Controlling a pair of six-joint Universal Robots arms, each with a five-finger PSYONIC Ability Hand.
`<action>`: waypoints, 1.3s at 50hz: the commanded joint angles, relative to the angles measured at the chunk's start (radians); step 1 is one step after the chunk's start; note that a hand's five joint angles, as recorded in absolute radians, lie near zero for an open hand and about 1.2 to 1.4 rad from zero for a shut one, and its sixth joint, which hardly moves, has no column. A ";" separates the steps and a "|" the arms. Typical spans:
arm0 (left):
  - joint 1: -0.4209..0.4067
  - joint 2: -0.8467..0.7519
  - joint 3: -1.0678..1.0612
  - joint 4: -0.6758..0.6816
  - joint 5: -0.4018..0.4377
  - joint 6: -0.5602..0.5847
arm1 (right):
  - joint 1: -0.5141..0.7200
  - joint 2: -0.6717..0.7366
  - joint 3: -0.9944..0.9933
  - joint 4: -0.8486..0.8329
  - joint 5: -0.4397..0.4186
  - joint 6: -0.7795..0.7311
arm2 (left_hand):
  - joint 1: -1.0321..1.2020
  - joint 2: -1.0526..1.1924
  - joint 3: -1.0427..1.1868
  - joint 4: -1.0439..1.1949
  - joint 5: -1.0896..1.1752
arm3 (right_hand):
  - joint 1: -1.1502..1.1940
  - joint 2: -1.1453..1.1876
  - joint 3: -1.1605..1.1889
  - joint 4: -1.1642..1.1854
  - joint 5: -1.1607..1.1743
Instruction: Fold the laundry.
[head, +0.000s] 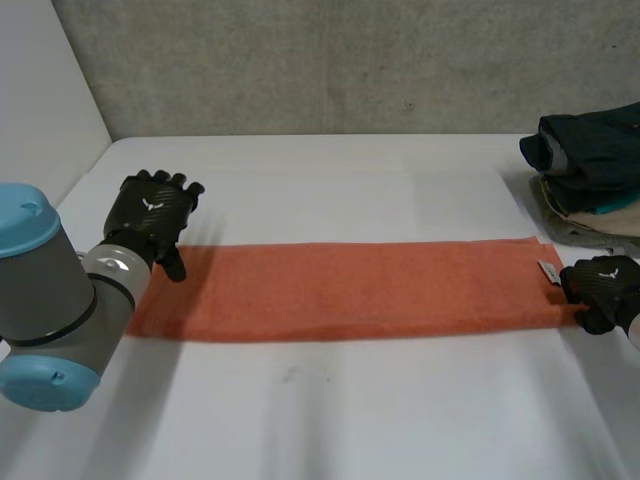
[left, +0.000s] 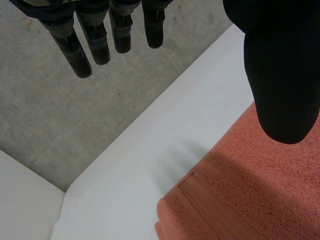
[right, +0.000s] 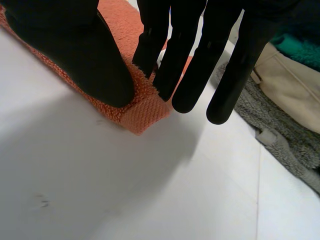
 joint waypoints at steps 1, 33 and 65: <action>0.000 0.002 -0.001 0.000 0.000 0.000 | -0.006 0.007 -0.008 -0.022 0.025 0.004 | -0.019 -0.030 -0.034 -0.028 -0.049 | 0.300 0.236 0.237 0.231 0.249; 0.109 0.201 0.005 0.003 -0.003 -0.028 | 0.675 -0.083 -0.382 -0.006 0.120 0.112 | -0.019 -0.030 -0.034 -0.028 -0.049 | 0.300 0.236 0.237 0.231 0.249; -0.083 0.147 0.004 0.014 0.034 -0.071 | 0.941 0.022 -0.406 0.038 0.396 0.208 | -0.019 -0.030 -0.034 -0.028 -0.049 | -0.922 -0.986 -0.985 -0.991 -0.972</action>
